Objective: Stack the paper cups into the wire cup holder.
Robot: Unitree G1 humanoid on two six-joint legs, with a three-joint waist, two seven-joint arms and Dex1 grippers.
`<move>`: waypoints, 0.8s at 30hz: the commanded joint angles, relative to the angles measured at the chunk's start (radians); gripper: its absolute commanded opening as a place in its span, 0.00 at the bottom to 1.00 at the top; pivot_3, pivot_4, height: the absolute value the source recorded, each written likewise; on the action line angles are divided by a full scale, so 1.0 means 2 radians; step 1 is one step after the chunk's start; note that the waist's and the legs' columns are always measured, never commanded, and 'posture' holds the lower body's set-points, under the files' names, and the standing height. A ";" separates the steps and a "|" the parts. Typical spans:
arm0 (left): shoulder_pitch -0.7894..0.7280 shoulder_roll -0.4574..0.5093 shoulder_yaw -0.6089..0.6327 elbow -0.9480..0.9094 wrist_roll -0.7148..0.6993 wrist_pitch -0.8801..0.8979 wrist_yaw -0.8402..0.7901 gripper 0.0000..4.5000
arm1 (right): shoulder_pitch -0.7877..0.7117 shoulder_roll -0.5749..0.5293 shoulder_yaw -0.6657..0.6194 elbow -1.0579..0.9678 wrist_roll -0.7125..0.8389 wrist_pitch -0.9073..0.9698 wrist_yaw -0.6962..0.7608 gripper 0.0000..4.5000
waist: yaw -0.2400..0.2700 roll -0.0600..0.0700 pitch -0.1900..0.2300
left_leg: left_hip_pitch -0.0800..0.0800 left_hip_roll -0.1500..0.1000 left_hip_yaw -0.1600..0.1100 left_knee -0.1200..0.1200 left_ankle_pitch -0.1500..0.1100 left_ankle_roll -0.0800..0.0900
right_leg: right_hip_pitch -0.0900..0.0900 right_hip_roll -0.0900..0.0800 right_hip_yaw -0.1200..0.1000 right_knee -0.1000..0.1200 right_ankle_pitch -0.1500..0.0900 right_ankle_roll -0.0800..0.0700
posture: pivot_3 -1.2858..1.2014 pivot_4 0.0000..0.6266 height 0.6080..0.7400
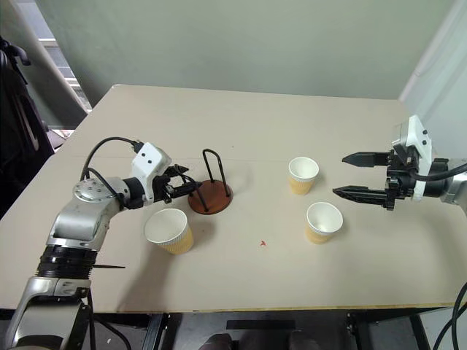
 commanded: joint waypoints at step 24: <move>-0.050 0.023 0.021 -0.096 -0.058 0.012 -0.077 0.01 | 0.017 -0.006 -0.030 -0.012 0.003 -0.012 -0.002 0.92 | 0.006 0.000 0.000 | -0.001 0.000 0.000 0.001 0.000 0.000 | 0.000 0.000 0.000 -0.001 0.001 0.002 | 0.52 0.24 1.00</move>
